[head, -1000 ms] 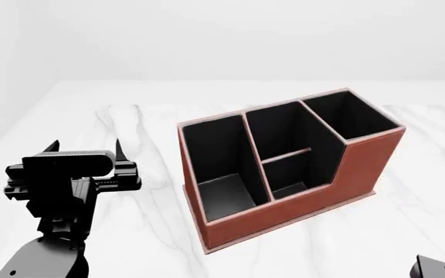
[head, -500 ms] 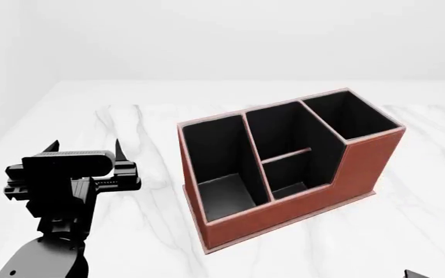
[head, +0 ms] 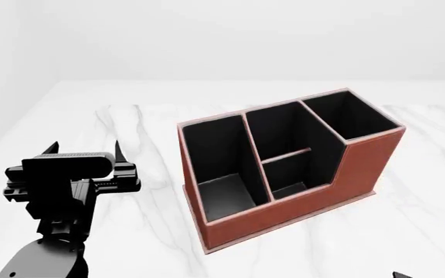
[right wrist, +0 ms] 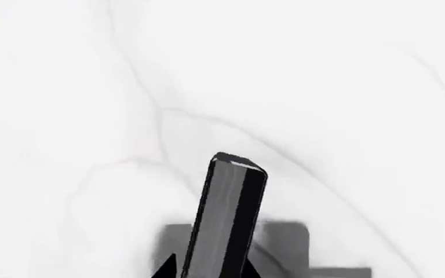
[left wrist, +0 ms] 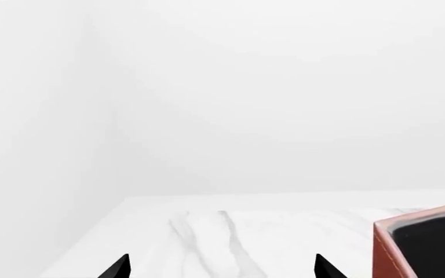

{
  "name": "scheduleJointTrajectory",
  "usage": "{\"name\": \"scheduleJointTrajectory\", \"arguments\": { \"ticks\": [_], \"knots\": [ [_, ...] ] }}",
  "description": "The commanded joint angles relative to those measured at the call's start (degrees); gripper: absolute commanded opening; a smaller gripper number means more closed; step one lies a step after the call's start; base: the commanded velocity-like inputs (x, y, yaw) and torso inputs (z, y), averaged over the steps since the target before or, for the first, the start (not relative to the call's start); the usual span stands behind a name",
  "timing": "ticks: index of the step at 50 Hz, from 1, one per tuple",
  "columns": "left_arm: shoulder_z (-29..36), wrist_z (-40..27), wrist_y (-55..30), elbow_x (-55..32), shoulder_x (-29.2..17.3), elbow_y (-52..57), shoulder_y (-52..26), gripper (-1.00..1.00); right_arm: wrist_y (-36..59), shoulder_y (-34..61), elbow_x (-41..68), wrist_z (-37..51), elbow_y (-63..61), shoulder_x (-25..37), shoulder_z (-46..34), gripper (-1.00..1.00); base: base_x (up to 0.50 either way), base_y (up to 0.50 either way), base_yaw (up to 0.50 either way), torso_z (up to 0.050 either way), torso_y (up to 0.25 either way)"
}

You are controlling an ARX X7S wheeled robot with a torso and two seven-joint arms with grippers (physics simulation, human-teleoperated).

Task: Pick up the book and place it in the left compartment of the caddy.

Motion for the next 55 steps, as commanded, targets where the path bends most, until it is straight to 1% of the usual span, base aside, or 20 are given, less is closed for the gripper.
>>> {"name": "scheduleJointTrajectory", "arguments": {
  "ticks": [1,4,5,7,8,9,10,13,14,16,17,18,19,20,21,22,31,38,47,55],
  "knots": [
    [0.2,-0.2,0.1,-0.1,-0.2,0.1,0.1,1.00,2.9,4.7,-3.7,-0.3,-0.8,1.0,-0.7,-1.00,0.00,0.00,0.00,0.000,0.000],
    [0.2,-0.3,0.1,-0.1,-0.2,0.0,0.0,1.00,12.4,15.6,-8.4,0.3,-0.4,3.4,-3.7,-1.00,0.00,0.00,0.00,0.000,0.000],
    [0.3,-0.3,0.1,-0.1,-0.2,0.0,0.0,1.00,13.2,17.6,-11.7,0.3,-1.2,3.8,-3.2,-1.00,0.00,0.00,0.00,0.000,0.000],
    [0.3,-0.3,0.0,-0.2,-0.2,0.1,-0.1,1.00,22.3,25.1,-9.4,-2.7,-0.6,4.0,-7.0,-1.00,0.00,0.00,0.00,0.000,0.000],
    [0.3,-0.3,0.0,-0.2,-0.2,0.1,-0.1,1.00,26.1,29.6,-11.5,-4.5,-1.1,3.6,-7.7,-1.00,0.00,0.00,0.00,0.000,0.000],
    [0.3,-0.4,-0.1,-0.2,-0.2,0.1,-0.1,1.00,28.2,31.4,-10.8,-4.4,-1.0,3.3,-8.8,-1.00,0.00,0.00,0.00,0.000,0.000],
    [0.2,-0.4,-0.1,-0.2,-0.2,0.1,-0.1,1.00,26.7,31.6,-12.2,-2.8,-1.1,3.2,-7.8,-1.00,0.00,0.00,0.00,0.000,0.000],
    [0.3,-0.5,-0.2,-0.3,-0.2,0.1,-0.2,1.00,31.1,38.2,-10.2,-3.0,0.2,2.1,-9.3,-1.00,0.00,0.00,0.00,0.000,0.000],
    [0.4,-0.5,-0.1,-0.3,-0.2,0.1,-0.2,1.00,32.5,39.6,-9.5,-4.7,0.3,1.9,-9.6,-1.00,0.00,0.00,0.00,0.000,0.000],
    [0.4,-0.5,-0.1,-0.3,-0.3,0.1,-0.1,1.00,33.4,42.5,-8.2,-3.2,2.2,1.6,-10.0,-1.00,0.00,0.00,0.00,0.000,0.000],
    [0.3,-0.5,-0.1,-0.4,-0.3,0.2,0.0,1.00,36.2,45.6,-7.1,-4.7,1.9,1.3,-10.7,-1.00,0.00,0.00,0.00,0.000,0.000],
    [0.2,-0.5,-0.2,-0.4,-0.4,0.2,0.0,1.00,36.2,46.9,-5.0,-3.2,3.2,1.3,-11.1,-1.00,0.00,0.00,0.00,0.000,0.000],
    [0.2,-0.5,-0.3,-0.5,-0.4,0.3,0.0,1.00,36.8,48.2,0.5,-3.0,4.6,1.3,-12.6,-1.00,0.00,0.00,0.00,0.000,0.000],
    [0.1,-0.6,-0.4,-0.6,-0.4,0.5,-0.1,1.00,38.3,49.9,2.6,-4.0,4.0,1.0,-12.9,-1.00,0.00,0.00,0.00,0.000,0.000],
    [0.0,-0.7,-0.5,-0.6,-0.4,0.5,-0.1,1.00,37.4,50.8,4.2,-2.5,4.5,1.1,-13.1,-1.00,0.00,0.00,0.00,0.000,0.000],
    [0.1,-0.7,-0.6,-0.6,-0.4,0.6,-0.2,1.00,40.1,54.4,8.0,-3.1,4.8,0.4,-14.7,-1.00,0.00,0.00,0.00,0.000,0.000],
    [1.0,-1.0,-0.3,-0.2,-0.3,-0.4,-0.7,1.00,41.2,67.8,17.4,0.6,8.9,-4.9,-19.4,-1.00,0.00,0.00,0.00,0.000,0.001],
    [1.1,-1.2,-0.7,-0.1,-0.4,-0.8,-1.1,1.00,42.6,76.7,23.2,1.0,12.4,-9.9,-23.2,-1.00,0.00,0.00,0.00,0.000,0.001],
    [1.3,-1.3,-0.6,-0.2,-0.4,-0.9,-1.3,1.00,43.8,85.5,22.7,-0.2,18.3,-17.1,-24.3,-1.00,0.00,0.00,0.00,0.000,0.001],
    [1.4,-1.4,-0.5,-0.2,-0.5,-1.6,-1.6,1.00,46.8,93.5,16.8,-3.9,30.8,-25.9,-26.0,-1.00,0.00,0.00,0.00,0.000,0.001]
  ]
}}
